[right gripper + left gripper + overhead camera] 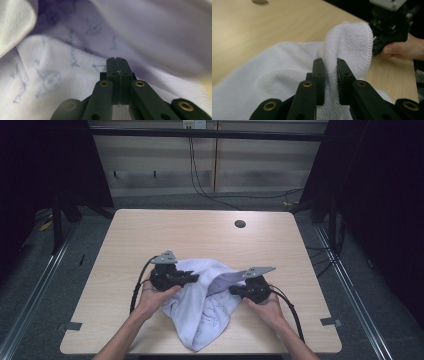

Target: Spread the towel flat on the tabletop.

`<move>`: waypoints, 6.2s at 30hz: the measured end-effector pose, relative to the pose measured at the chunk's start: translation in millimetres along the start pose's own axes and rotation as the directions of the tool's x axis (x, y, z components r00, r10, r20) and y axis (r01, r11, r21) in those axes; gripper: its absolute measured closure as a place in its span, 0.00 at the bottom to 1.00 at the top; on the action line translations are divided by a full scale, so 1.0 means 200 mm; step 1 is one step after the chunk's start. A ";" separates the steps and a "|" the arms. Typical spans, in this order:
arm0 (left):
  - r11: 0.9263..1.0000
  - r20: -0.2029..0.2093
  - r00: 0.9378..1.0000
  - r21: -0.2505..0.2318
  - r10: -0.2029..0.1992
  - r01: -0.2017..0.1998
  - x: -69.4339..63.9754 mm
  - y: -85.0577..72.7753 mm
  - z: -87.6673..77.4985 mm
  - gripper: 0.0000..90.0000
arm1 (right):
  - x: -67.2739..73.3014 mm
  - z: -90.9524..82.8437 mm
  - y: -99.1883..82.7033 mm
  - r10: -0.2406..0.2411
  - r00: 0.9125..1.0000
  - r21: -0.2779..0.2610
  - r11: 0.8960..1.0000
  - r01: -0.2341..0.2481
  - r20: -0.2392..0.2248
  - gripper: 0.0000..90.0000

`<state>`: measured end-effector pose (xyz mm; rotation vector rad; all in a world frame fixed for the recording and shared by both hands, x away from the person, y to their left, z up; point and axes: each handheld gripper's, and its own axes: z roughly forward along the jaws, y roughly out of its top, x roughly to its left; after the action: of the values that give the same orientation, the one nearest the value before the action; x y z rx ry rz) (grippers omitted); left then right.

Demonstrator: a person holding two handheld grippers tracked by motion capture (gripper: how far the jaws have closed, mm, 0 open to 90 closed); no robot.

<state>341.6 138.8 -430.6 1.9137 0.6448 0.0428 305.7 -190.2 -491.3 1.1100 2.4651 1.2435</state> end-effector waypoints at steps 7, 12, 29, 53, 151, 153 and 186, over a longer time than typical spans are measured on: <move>0.988 -0.049 0.998 -0.149 -0.049 0.041 0.07 0.06 -0.25 0.89 | -0.13 -0.17 0.05 0.060 0.996 -0.077 0.996 -0.055 0.067 1.00; 0.967 -0.084 0.994 -0.248 -0.073 0.050 0.10 0.13 -0.43 0.89 | -0.24 -0.29 0.09 0.111 0.987 -0.124 0.988 -0.096 0.119 1.00; 0.939 -0.312 0.940 -0.343 -0.139 0.025 0.30 0.39 -0.73 0.89 | -0.44 -0.77 0.46 0.189 0.952 -0.291 0.950 -0.114 0.241 1.00; 0.960 -0.132 0.981 -0.260 -0.139 0.101 0.04 -0.09 -0.66 0.89 | -0.23 -0.73 0.14 0.130 0.982 -0.250 0.964 -0.092 0.137 1.00; 0.955 -0.109 0.967 0.164 -0.232 0.248 0.24 -0.35 -0.05 0.69 | 0.08 0.21 0.21 0.006 0.996 0.009 1.000 -0.005 -0.084 0.68; 0.953 -0.103 0.967 0.170 -0.234 0.249 0.25 -0.35 -0.05 0.69 | 0.07 0.24 0.20 0.008 0.997 0.036 0.999 -0.005 -0.077 0.76; 0.960 -0.117 0.986 0.236 -0.122 0.147 0.17 -0.32 0.08 0.62 | -0.22 -0.47 -0.21 0.195 0.966 -0.192 0.968 -0.162 0.169 0.96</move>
<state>349.3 158.6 -502.3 2.1092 0.8823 -0.0273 272.1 -294.5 -469.2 1.3561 2.1125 1.3098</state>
